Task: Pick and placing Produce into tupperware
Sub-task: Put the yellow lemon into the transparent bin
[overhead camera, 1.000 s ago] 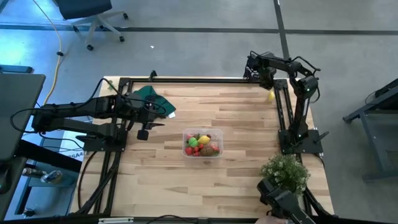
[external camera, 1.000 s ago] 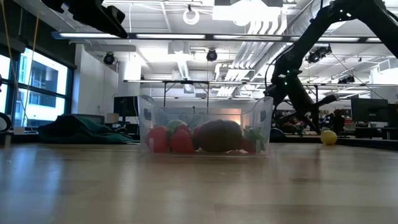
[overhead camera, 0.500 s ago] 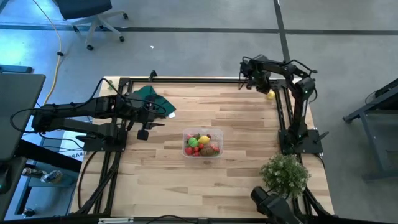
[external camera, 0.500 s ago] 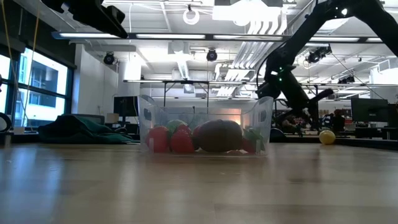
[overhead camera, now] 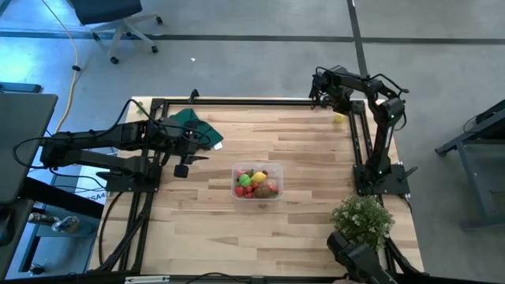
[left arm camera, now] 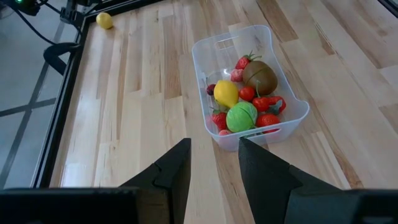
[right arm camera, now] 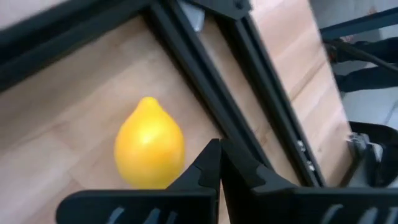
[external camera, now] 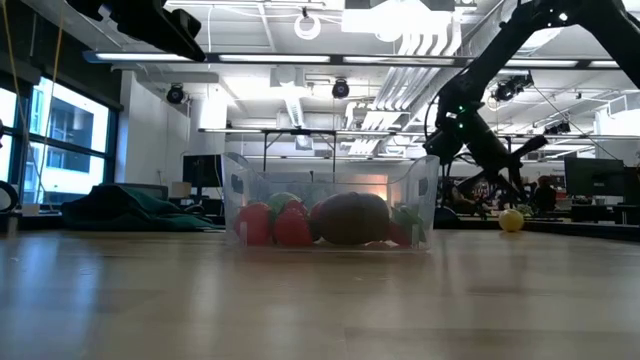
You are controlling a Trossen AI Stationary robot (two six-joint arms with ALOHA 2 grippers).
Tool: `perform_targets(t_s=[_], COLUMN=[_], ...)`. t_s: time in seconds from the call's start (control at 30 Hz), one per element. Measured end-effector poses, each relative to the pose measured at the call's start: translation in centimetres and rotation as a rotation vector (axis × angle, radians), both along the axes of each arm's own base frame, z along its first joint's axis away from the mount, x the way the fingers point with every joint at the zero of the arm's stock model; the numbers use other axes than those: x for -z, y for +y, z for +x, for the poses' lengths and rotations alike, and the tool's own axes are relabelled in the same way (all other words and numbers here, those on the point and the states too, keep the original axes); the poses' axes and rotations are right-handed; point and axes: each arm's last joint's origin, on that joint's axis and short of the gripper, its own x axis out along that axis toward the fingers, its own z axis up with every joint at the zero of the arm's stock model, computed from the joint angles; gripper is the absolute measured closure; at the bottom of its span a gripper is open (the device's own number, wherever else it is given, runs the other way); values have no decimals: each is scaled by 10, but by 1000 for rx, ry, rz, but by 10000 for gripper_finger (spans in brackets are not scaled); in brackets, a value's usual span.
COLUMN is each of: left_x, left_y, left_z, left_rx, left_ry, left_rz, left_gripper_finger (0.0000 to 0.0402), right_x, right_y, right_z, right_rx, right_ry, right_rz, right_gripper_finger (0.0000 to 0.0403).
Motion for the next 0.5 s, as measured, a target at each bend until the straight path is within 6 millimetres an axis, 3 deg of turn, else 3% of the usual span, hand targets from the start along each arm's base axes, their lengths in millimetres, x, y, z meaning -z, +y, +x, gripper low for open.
perform_targets(t_s=[0.5], left_x=[0], left_y=[0], left_z=[0], left_rx=[0], left_ry=[0], left_rz=[0], left_gripper_finger=[279], right_x=[20], right_y=[-14], right_z=[4], right_rx=[15], right_ry=[-113], right_rz=[-21], right_gripper_finger=[403])
